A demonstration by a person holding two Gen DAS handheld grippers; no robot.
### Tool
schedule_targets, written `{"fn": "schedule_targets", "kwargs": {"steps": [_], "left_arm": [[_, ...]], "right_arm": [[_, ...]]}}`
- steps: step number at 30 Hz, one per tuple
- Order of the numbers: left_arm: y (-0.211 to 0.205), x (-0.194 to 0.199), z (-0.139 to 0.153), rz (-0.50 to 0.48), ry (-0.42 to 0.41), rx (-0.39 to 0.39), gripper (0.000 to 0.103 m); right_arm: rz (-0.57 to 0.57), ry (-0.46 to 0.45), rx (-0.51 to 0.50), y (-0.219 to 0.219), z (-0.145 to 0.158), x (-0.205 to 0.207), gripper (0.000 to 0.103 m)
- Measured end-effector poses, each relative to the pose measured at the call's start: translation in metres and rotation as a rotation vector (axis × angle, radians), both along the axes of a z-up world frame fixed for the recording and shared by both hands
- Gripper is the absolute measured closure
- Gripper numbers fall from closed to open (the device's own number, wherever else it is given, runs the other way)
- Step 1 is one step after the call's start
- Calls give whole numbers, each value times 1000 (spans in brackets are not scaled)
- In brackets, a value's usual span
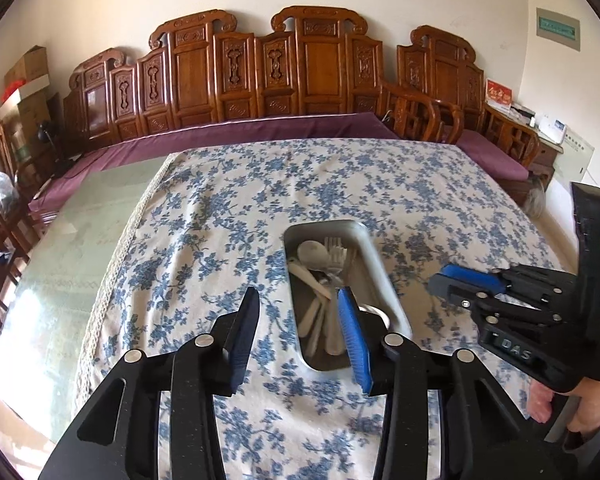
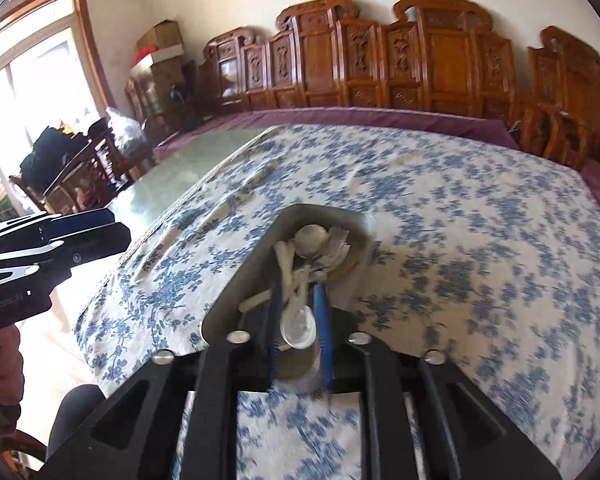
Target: Organize utensils
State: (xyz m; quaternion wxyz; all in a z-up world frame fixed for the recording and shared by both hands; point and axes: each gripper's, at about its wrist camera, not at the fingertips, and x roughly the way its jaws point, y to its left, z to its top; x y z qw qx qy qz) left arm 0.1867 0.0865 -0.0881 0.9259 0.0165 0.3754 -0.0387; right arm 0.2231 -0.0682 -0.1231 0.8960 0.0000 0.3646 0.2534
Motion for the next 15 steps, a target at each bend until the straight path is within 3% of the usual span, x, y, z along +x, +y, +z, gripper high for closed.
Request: {"fn": "schedule_targets", "kwargs": {"steps": [2,4,6,9,13,15], "left_arm": [[-9,-7,4,-10,-6,-6,60],[-17,-16,8,-19,-23,-6,41],[-25,-24,12,-26,-39,-11,33],[-36,-36,19,-33,-49,-21,19],[-52,-56,31,-44,-72,-44,9],[-58,-64,36,-48,-82,-66,8]], "right_arm": [[-26,-19,0,-14,7,-11,67],[-55,-38,-7,-28,16,-26,55],[-72,-49,-14,-38,22,-36,50],[-116,-81,-36,-55,34,-56,32],[-187,-125,-53,-81,47,-84,10],[-221,-136,-53,-92,52,-93,5]]}}
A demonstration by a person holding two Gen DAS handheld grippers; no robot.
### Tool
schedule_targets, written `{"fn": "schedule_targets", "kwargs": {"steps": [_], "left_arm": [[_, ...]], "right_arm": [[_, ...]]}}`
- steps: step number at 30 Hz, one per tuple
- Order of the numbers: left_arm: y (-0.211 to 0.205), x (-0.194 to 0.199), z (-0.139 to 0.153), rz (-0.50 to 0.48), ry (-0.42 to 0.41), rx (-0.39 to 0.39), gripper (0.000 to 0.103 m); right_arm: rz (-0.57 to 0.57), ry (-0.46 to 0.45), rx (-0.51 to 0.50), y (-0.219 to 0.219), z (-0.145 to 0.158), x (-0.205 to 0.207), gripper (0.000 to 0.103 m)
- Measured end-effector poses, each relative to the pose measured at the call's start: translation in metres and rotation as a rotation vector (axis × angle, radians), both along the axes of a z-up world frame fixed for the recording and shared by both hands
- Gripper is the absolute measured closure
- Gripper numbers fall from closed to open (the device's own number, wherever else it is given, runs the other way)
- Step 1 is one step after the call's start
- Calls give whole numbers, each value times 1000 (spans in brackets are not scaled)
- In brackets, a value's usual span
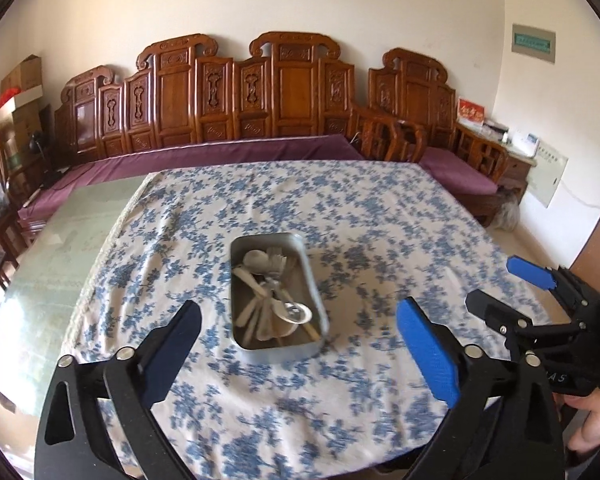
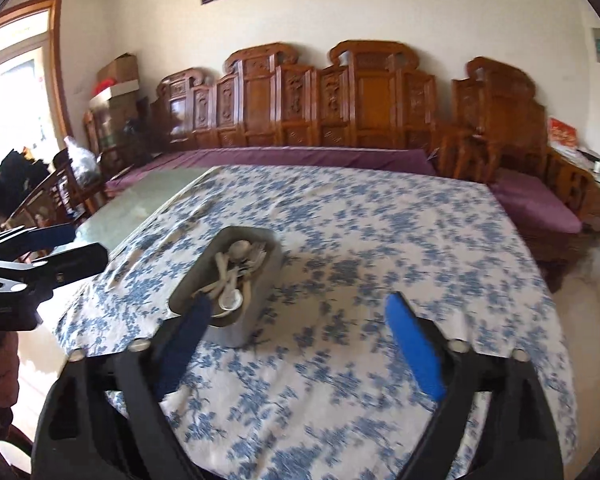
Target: Organize utensils
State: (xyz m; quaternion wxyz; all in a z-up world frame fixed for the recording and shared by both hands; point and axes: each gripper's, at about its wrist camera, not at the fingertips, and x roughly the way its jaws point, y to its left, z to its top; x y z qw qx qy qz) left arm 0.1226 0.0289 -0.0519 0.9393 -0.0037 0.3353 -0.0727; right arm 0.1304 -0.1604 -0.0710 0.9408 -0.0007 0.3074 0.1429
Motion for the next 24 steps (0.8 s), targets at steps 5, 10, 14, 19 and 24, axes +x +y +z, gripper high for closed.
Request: {"fn": "schedule_targets", "kwargs": {"steps": [5,10,14,19,24], "left_arm": [[-13,-19,16,11,-36,-8,8],[-22,-33,37,18,-95,16,8],[-27,-47,51,32,-150,28,8],[-29,-59,59,42,-182,24,8],[-27,-66,61,56,-202,13,8]], "right_arm": [[-64,-38,17,-26,17,-21,3],[-88,-122,32,-39,45,-39,3],[-98,-192,30,-41,66,-56,3],[-112,-236,20,-44,80,-67,3],[-123,-241,18,-48,80,-67,3]]}}
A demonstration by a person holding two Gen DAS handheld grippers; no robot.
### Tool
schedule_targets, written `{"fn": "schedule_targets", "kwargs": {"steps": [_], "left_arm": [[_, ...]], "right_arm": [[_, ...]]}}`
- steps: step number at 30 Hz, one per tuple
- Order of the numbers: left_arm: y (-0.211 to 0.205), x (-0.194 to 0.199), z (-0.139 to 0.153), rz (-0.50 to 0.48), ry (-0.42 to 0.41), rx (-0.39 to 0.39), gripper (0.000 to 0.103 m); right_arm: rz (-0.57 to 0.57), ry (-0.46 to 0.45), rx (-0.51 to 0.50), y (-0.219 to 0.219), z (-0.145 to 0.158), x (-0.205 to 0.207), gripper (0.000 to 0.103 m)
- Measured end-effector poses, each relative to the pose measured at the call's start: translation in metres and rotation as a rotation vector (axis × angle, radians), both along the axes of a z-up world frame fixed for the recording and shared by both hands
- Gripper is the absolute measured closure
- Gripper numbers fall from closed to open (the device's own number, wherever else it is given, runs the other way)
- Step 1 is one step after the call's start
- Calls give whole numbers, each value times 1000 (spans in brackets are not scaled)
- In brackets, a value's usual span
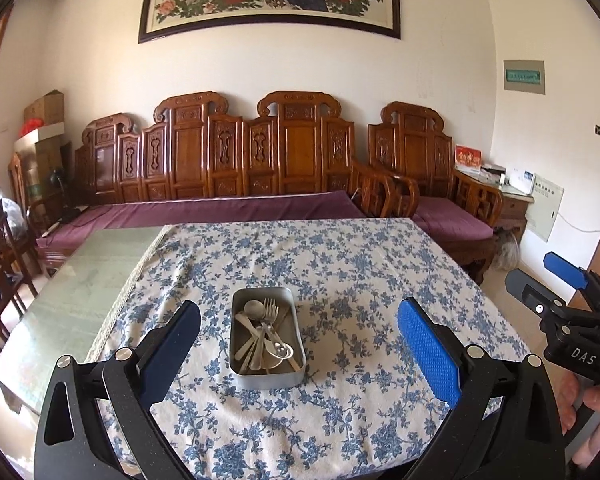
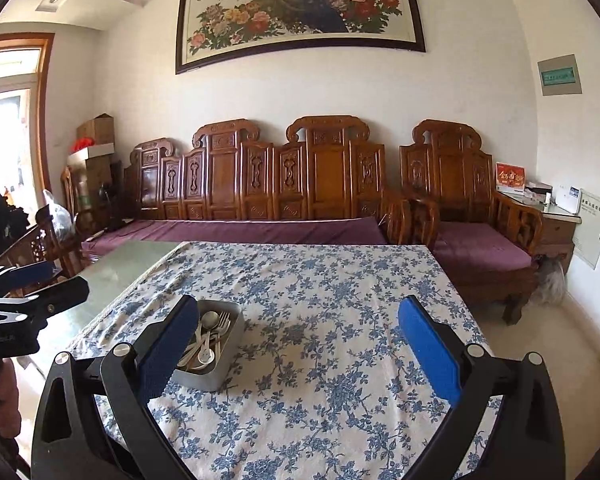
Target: Organize utensils
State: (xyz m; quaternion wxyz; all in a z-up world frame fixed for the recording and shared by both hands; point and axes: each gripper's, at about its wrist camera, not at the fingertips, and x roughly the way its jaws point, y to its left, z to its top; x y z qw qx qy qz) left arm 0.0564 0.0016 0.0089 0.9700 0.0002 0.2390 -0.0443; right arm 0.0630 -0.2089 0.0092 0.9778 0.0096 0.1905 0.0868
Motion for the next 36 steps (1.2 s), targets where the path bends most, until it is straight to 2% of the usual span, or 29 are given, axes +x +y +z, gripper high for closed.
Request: {"fn": "schedule_targets", "kwargs": {"steps": [36], "left_arm": [[1,1,-4,14,-4,2,8]], "right_arm": [[-9,7,-5,-1,-8,5,3]]}}
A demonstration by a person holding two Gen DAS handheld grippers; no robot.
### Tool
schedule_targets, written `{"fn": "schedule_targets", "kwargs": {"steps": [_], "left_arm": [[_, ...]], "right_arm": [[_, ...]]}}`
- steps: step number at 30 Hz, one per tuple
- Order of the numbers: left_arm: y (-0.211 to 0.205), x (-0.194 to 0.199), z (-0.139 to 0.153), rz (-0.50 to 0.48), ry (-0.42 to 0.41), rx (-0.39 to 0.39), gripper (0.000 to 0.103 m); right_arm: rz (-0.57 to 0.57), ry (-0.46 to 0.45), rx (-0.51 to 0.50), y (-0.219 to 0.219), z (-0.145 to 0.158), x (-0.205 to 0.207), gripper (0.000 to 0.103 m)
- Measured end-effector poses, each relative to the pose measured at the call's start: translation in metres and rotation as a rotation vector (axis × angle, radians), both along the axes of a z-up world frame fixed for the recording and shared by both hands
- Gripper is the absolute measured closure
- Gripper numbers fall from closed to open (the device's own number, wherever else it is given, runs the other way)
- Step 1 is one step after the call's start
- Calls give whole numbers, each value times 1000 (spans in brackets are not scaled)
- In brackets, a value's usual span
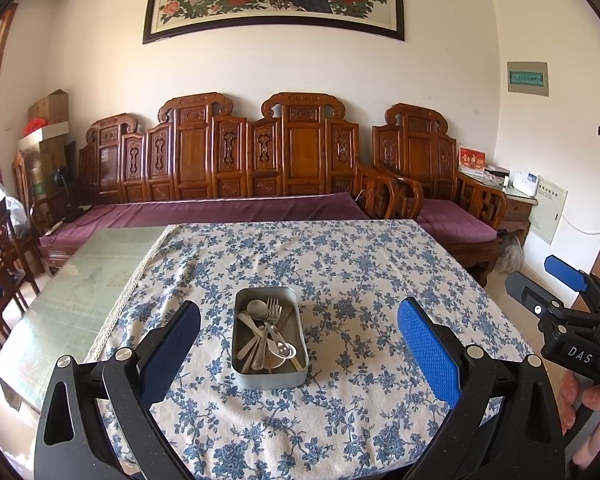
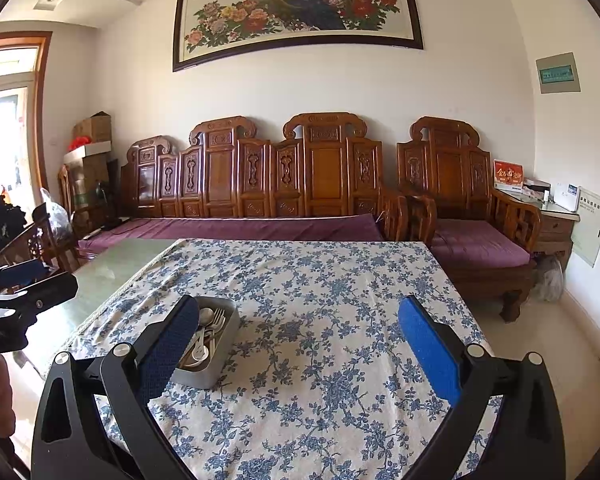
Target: Organize utensils
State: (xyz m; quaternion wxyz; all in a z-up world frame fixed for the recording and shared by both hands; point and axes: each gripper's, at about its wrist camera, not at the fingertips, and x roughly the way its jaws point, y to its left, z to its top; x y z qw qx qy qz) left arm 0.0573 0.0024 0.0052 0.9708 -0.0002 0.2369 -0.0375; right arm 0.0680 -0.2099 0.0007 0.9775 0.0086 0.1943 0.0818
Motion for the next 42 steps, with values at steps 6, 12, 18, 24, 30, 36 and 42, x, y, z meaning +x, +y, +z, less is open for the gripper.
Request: {"fn": "schedule_targets", "kwargs": {"steps": [6,12,18,24,30,36,42], "left_arm": [[1,-1,1,2,-3,1,8],[1,-1,1,1,-3,1,8],[1,-1,2,5,-4,3,8],[0,-1,3,5,-8,4,8],[0,-2,3,4,-10,4,8],[-1,-2,4,3,-11,5,8],[-1,-3,3,4,-12,5,8]], "right_arm": [[1,0,1,0,-1,0,3],[1,0,1,0,0,0,3],[1,0,1,0,-1,0,3],[1,-1,1,1,-1,0,3],[1,0,1,0,-1,0,3],[1,-2,3,1,-1,0,3],[2,0,2,1,-1,0,3]]}}
